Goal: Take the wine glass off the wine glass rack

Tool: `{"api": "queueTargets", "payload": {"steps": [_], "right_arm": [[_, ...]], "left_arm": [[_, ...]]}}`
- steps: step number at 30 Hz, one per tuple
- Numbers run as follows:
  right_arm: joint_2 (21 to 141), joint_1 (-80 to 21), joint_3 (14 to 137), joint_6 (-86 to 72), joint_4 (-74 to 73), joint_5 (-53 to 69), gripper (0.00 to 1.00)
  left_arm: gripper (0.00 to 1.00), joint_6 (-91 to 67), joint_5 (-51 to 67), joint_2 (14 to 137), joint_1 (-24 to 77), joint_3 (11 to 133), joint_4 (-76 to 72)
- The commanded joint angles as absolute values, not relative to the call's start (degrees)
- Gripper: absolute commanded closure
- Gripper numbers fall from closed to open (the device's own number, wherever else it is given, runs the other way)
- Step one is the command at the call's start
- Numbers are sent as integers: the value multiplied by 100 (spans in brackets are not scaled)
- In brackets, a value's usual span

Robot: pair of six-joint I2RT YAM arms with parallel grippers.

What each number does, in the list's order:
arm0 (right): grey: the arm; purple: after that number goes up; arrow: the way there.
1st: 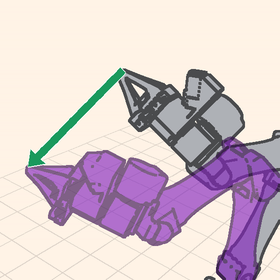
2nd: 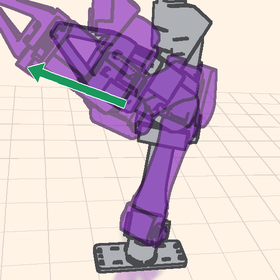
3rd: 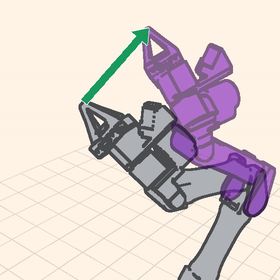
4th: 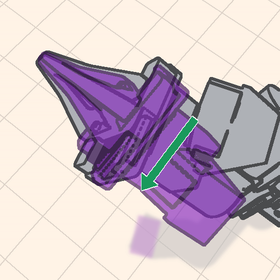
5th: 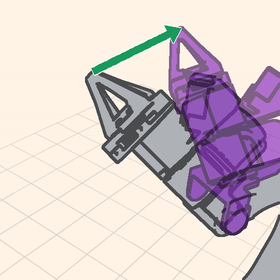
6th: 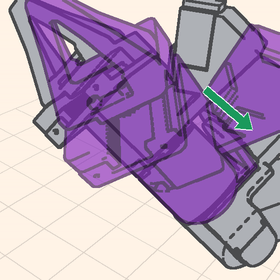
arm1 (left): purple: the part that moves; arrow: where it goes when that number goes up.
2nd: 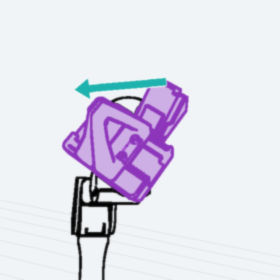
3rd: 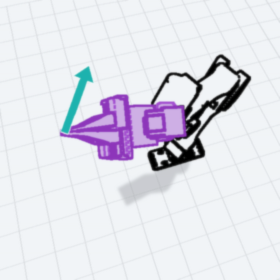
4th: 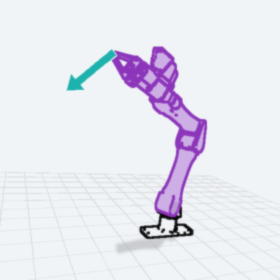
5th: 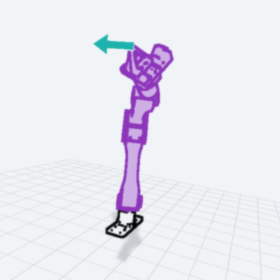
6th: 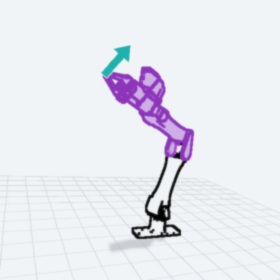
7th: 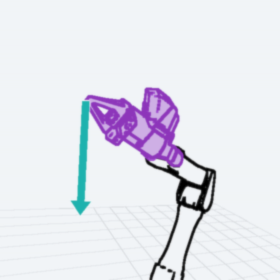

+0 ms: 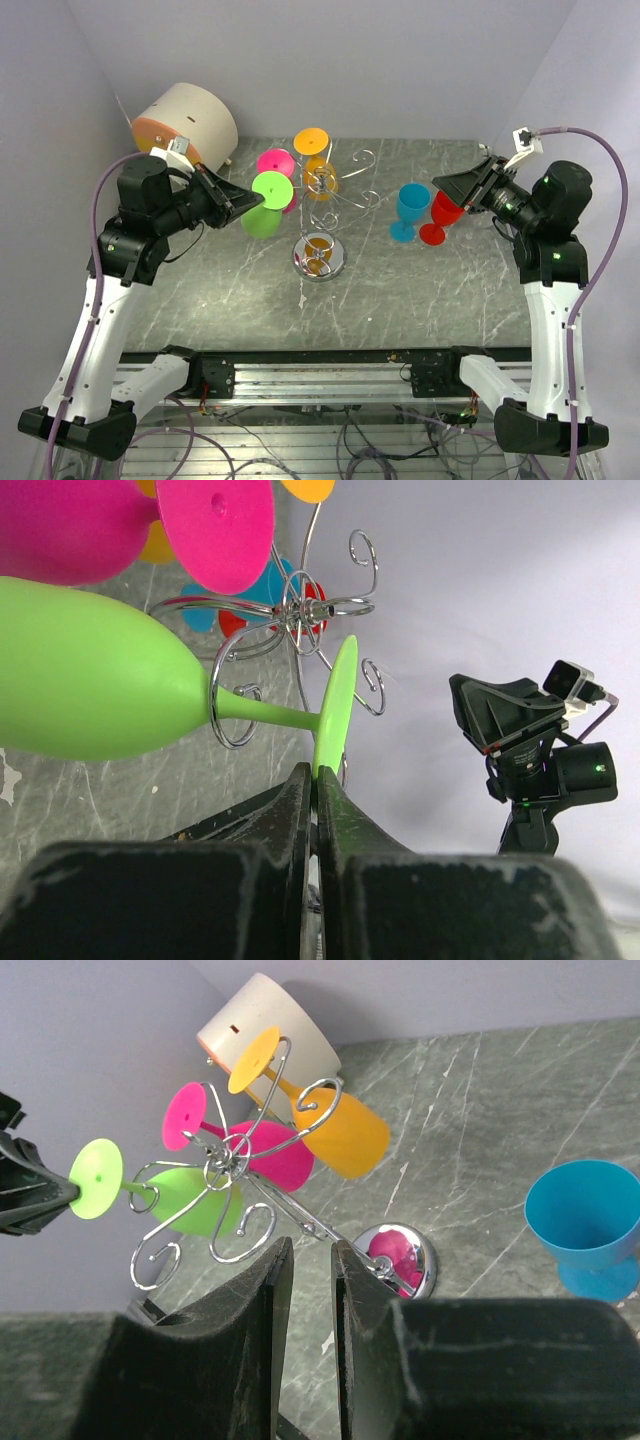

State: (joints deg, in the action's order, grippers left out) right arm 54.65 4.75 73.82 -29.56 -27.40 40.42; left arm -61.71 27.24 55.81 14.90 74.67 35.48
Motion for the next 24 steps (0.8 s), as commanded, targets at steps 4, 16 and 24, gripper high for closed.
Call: {"api": "queueTargets", "payload": {"steps": [4,16,24], "right_arm": [[5350,453,7365,-2919,-2619,4017,78],[5336,448,7322,-2909,-2562,4051,78],[5353,446,7288,-2905,-2541,4024,78]], "left_arm": [[90,-6084,2505,5595,1521,7509,3227],[90,-6284,2725,5830,1521,7223,2433],[91,-6681,3290,5949,1536,7024,2007]]}}
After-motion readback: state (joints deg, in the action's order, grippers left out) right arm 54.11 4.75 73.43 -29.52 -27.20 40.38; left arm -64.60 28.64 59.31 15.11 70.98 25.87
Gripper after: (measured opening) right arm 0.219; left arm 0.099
